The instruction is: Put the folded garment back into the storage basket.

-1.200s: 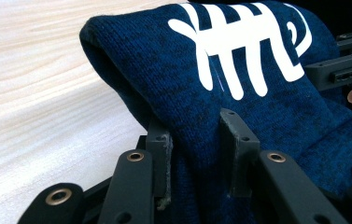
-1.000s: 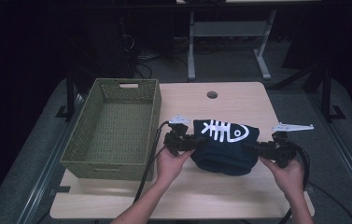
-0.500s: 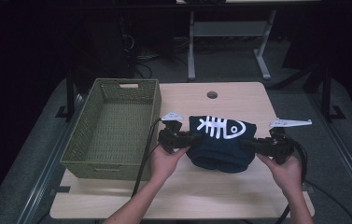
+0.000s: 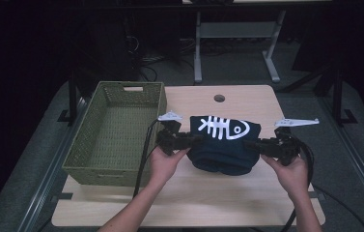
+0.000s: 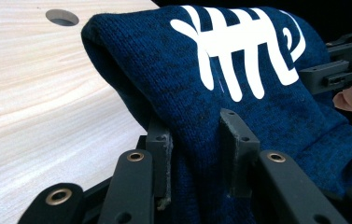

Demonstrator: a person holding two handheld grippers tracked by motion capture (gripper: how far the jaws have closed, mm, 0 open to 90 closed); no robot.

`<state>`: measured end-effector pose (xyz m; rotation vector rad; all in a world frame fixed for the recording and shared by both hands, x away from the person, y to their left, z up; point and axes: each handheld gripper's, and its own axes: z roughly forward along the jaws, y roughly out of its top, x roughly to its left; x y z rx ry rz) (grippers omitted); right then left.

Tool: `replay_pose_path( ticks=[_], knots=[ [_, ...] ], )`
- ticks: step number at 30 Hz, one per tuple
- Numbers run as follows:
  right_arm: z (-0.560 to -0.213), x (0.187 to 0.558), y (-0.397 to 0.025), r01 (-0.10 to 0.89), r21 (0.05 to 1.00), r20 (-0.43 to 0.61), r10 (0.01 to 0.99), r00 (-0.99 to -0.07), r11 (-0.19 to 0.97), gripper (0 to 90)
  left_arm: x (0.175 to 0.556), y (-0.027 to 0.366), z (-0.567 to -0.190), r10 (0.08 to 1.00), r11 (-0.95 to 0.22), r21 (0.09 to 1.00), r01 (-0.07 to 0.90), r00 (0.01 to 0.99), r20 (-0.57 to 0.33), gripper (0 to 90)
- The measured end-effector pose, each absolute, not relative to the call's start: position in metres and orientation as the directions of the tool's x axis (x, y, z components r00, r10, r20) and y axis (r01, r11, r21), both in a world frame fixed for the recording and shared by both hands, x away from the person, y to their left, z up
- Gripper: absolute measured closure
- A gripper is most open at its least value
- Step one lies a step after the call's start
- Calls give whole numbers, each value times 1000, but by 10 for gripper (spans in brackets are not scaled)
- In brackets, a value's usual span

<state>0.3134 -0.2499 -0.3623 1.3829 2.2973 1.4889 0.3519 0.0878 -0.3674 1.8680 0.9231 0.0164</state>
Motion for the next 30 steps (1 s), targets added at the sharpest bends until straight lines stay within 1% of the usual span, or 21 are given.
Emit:
replay_pose_path(
  ticks=[10, 12, 15, 19, 30],
  knots=[
    [-355, 314, -241, 633, 763, 377, 702, -604, 134, 709, 351, 98, -364, 599, -192, 788, 585, 705, -378, 677],
    [-353, 313, -239, 630, 764, 372, 703, -607, 139, 709, 351, 100, -363, 593, -179, 783, 595, 700, -397, 676],
    [-350, 313, -238, 625, 768, 369, 703, -608, 137, 709, 347, 100, -357, 592, -185, 795, 578, 711, -379, 676],
    [-347, 314, -238, 624, 772, 387, 691, -611, 120, 709, 346, 103, -353, 590, -182, 797, 577, 712, -381, 677],
    [-337, 315, -228, 606, 785, 379, 678, -630, 125, 710, 345, 114, -340, 595, -179, 802, 570, 712, -373, 677]
  ],
)
